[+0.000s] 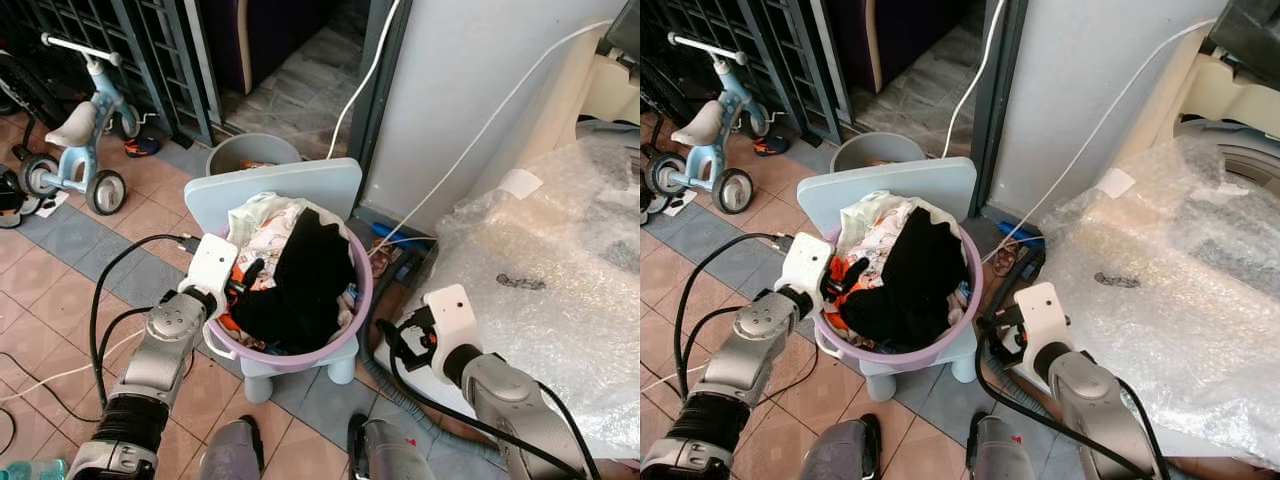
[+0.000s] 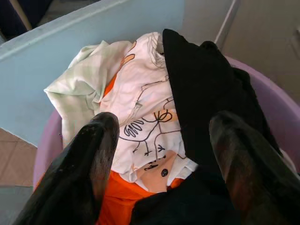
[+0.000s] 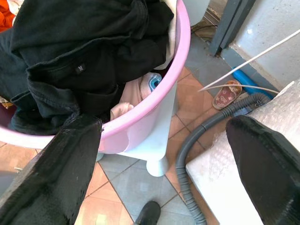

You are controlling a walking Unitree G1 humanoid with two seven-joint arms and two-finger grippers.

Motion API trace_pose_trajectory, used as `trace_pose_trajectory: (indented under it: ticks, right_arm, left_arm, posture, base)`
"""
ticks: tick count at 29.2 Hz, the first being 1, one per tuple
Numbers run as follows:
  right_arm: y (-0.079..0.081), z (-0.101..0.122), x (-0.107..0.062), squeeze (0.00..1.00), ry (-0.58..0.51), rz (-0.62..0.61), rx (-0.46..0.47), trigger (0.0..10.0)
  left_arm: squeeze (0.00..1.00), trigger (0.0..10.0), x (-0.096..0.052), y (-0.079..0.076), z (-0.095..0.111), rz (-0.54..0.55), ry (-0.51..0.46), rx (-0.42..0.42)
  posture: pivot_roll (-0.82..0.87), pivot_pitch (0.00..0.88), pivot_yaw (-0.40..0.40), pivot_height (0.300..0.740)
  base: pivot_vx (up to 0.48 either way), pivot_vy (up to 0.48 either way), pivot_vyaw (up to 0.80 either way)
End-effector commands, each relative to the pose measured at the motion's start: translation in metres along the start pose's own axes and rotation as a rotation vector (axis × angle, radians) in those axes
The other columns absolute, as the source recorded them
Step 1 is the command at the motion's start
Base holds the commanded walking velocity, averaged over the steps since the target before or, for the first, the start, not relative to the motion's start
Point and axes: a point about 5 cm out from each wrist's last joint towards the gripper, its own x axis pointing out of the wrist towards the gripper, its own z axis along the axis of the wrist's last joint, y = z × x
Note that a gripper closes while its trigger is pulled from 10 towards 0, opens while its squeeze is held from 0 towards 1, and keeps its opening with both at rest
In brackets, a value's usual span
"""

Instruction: Clothes washing

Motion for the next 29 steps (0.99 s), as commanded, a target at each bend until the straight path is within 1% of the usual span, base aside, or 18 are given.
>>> trace_pose_trajectory:
  ticks: [1,3,4,5,7,9,11,15,17,18,19,21,22,23,24,25,29]
  right_arm:
    - [0.000,-0.007,-0.002,0.00,0.048,0.009,-0.013,10.0]
    - [0.001,-0.009,-0.005,0.00,0.074,0.028,-0.019,10.0]
    - [0.001,-0.010,-0.006,0.00,0.077,0.031,-0.018,10.0]
    - [0.003,-0.013,-0.011,0.00,0.103,0.074,-0.025,10.0]
    - [0.004,-0.014,-0.012,0.00,0.110,0.086,-0.027,10.0]
    - [0.005,-0.019,-0.020,0.00,0.137,0.124,-0.022,10.0]
    - [0.005,-0.021,-0.022,0.00,0.141,0.131,-0.019,10.0]
    - [0.004,-0.022,-0.025,0.00,0.158,0.128,-0.027,10.0]
    - [0.004,-0.021,-0.024,0.00,0.177,0.136,-0.056,10.0]
    - [0.004,-0.020,-0.024,0.00,0.180,0.139,-0.064,10.0]
    - [0.004,-0.019,-0.023,0.00,0.181,0.140,-0.079,10.0]
    - [0.004,-0.018,-0.022,0.00,0.181,0.140,-0.082,10.0]
    - [0.004,-0.017,-0.022,0.00,0.180,0.140,-0.083,10.0]
    - [0.004,-0.016,-0.021,0.00,0.176,0.145,-0.082,10.0]
    - [0.005,-0.015,-0.021,0.00,0.176,0.148,-0.081,10.0]
    - [0.005,-0.014,-0.021,0.00,0.174,0.154,-0.083,10.0]
    - [0.008,-0.006,-0.020,0.00,0.141,0.195,-0.078,10.0]
  left_arm:
    - [0.00,10.0,0.005,-0.022,0.003,-0.119,0.004,-0.004]
    - [0.00,10.0,0.009,-0.040,0.001,-0.193,0.012,0.007]
    - [0.00,10.0,0.009,-0.041,0.000,-0.198,0.014,0.010]
    - [0.00,10.0,0.010,-0.048,-0.003,-0.224,0.026,0.017]
    - [0.00,10.0,0.011,-0.050,-0.003,-0.233,0.030,0.019]
    - [0.00,10.0,0.014,-0.054,-0.008,-0.253,0.052,0.036]
    - [0.00,10.0,0.015,-0.054,-0.009,-0.250,0.060,0.044]
    - [0.00,10.0,0.019,-0.049,-0.010,-0.193,0.089,0.060]
    - [0.00,10.0,0.021,-0.040,-0.013,-0.134,0.126,0.095]
    - [0.00,10.0,0.022,-0.038,-0.014,-0.125,0.136,0.098]
    - [0.00,10.0,0.023,-0.033,-0.017,-0.106,0.154,0.092]
    - [0.00,10.0,0.023,-0.030,-0.020,-0.096,0.177,0.077]
    - [0.00,7.8,0.023,-0.029,-0.024,-0.105,0.204,0.064]
    - [0.00,0.9,0.024,-0.028,-0.028,-0.101,0.221,0.046]
    - [0.00,0.9,0.024,-0.028,-0.028,-0.096,0.224,0.041]
    - [0.00,0.0,0.024,-0.029,-0.031,-0.107,0.228,0.040]
    - [0.00,0.0,0.026,-0.032,-0.037,-0.119,0.238,0.046]
  posture:
    - [-0.02,0.184,-0.021,0.740]
    - [-0.03,0.189,-0.024,0.740]
    - [-0.03,0.189,-0.024,0.740]
    - [-0.04,0.195,-0.029,0.740]
    - [-0.04,0.195,-0.029,0.740]
    - [-0.05,0.203,-0.034,0.740]
    - [-0.06,0.206,-0.034,0.740]
    - [-0.06,0.215,-0.032,0.740]
    - [-0.06,0.223,-0.028,0.740]
    - [-0.06,0.228,-0.027,0.740]
    - [-0.06,0.235,-0.027,0.740]
    - [-0.06,0.238,-0.026,0.740]
    - [-0.06,0.240,-0.027,0.740]
    - [-0.06,0.242,-0.025,0.740]
    - [-0.06,0.242,-0.025,0.740]
    - [-0.06,0.240,-0.025,0.740]
    - [-0.06,0.233,-0.029,0.740]
  base:
    - [0.000,0.000,0.00]
    - [0.000,0.000,0.00]
    - [0.000,0.000,0.00]
    - [0.000,0.000,0.00]
    - [0.000,0.000,0.00]
    - [0.000,0.000,-0.68]
    - [0.000,0.000,-0.69]
    - [0.000,0.000,0.00]
    - [0.000,0.000,0.00]
    - [0.000,0.000,0.00]
    - [0.000,0.000,0.00]
    - [0.000,0.000,0.00]
    - [0.000,0.000,0.00]
    - [0.000,0.000,0.00]
    - [0.000,0.000,0.00]
    - [0.000,0.000,0.00]
    - [0.000,0.000,0.00]
